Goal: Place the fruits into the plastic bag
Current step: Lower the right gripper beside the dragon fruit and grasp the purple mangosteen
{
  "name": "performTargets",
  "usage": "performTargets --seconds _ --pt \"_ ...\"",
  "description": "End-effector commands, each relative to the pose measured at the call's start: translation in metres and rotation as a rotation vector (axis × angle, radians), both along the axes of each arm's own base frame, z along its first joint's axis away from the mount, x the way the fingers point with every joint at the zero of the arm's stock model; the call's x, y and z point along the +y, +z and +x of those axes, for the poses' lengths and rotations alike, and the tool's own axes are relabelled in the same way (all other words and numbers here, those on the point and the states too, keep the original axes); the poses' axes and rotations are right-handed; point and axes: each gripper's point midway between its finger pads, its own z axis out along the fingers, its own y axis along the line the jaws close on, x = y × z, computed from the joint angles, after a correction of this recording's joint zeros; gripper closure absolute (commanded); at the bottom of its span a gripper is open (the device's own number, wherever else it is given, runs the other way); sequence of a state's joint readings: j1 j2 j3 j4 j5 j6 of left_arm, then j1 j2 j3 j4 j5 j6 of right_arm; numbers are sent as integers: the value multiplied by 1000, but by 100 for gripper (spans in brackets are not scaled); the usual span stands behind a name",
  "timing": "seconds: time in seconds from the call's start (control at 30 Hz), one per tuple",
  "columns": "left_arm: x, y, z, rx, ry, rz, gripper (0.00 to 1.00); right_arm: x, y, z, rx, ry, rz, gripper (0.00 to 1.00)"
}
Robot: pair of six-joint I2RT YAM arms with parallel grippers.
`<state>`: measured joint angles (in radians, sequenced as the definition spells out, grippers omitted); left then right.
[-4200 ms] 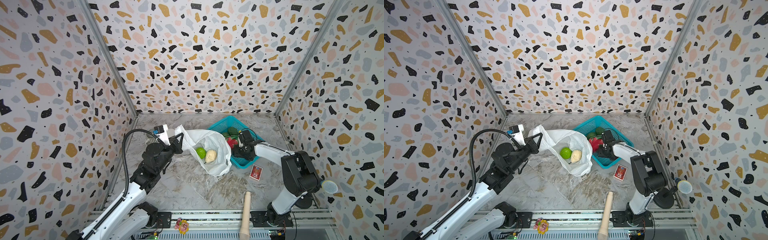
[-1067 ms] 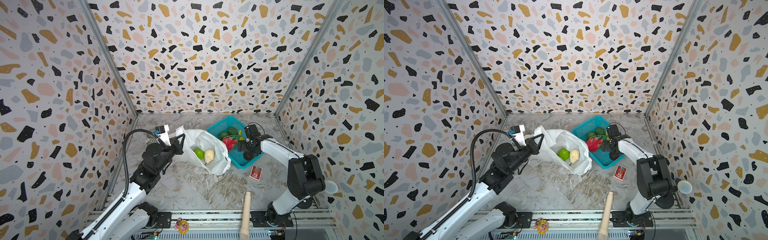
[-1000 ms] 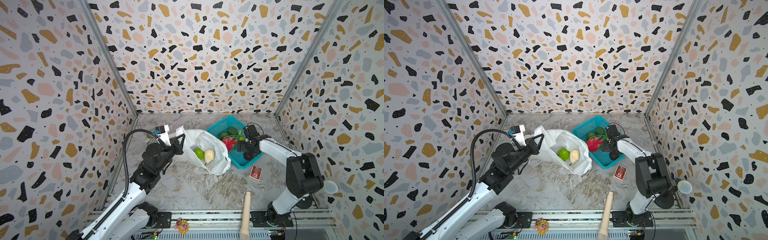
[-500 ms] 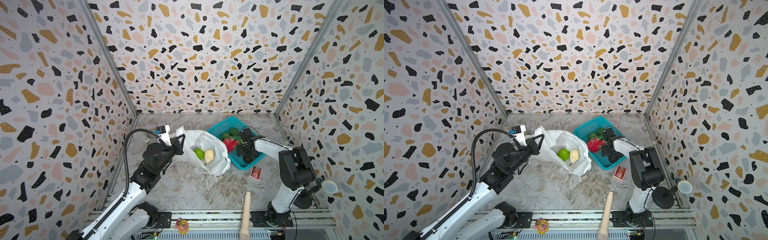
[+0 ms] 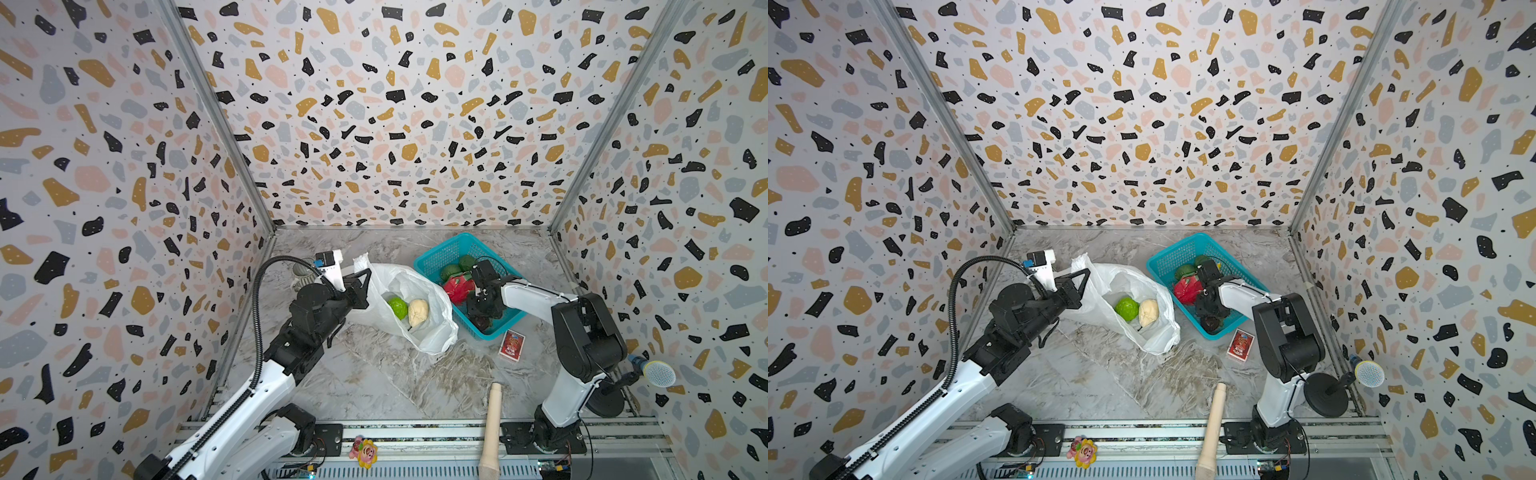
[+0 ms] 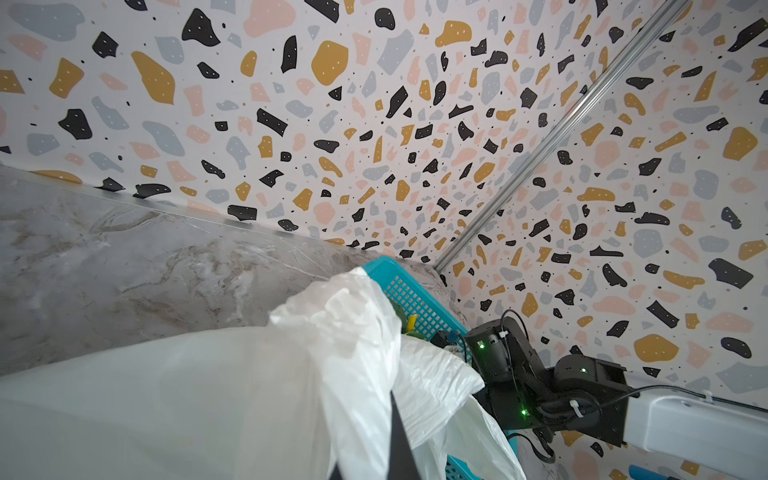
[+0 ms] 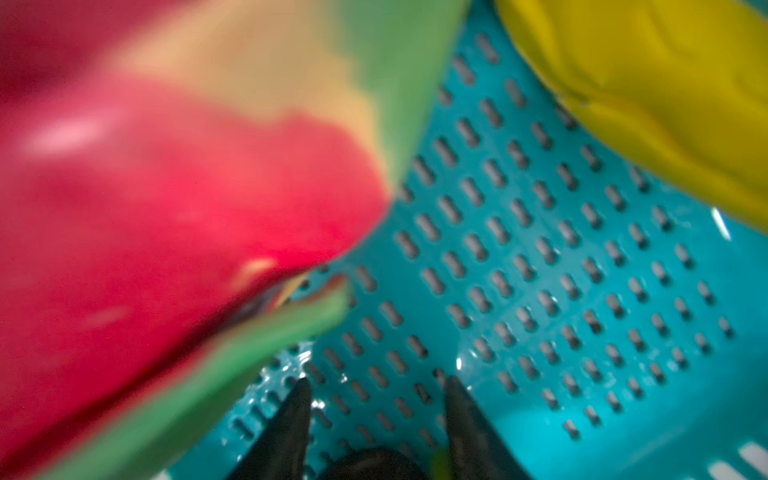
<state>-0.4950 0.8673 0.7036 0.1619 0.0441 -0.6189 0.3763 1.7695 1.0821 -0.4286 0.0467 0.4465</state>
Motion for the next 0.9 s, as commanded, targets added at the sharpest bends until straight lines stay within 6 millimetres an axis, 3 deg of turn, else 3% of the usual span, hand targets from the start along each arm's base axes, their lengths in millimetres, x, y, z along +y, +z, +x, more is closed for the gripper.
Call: performTargets --seconds 0.0,0.17,0.57,0.73,0.87 --pt "-1 18 1 -62 3 -13 100 13 17 -1 -41 2 93 66" --pt "-1 16 2 -57 4 -17 100 17 43 6 -132 17 132 100" --pt "-1 18 1 -53 1 -14 100 14 151 11 -425 10 252 100" --pt "-2 16 2 -52 -3 -15 100 20 173 11 -479 43 287 100" --pt "-3 18 3 -54 -5 -15 100 10 164 12 -437 -11 234 100"
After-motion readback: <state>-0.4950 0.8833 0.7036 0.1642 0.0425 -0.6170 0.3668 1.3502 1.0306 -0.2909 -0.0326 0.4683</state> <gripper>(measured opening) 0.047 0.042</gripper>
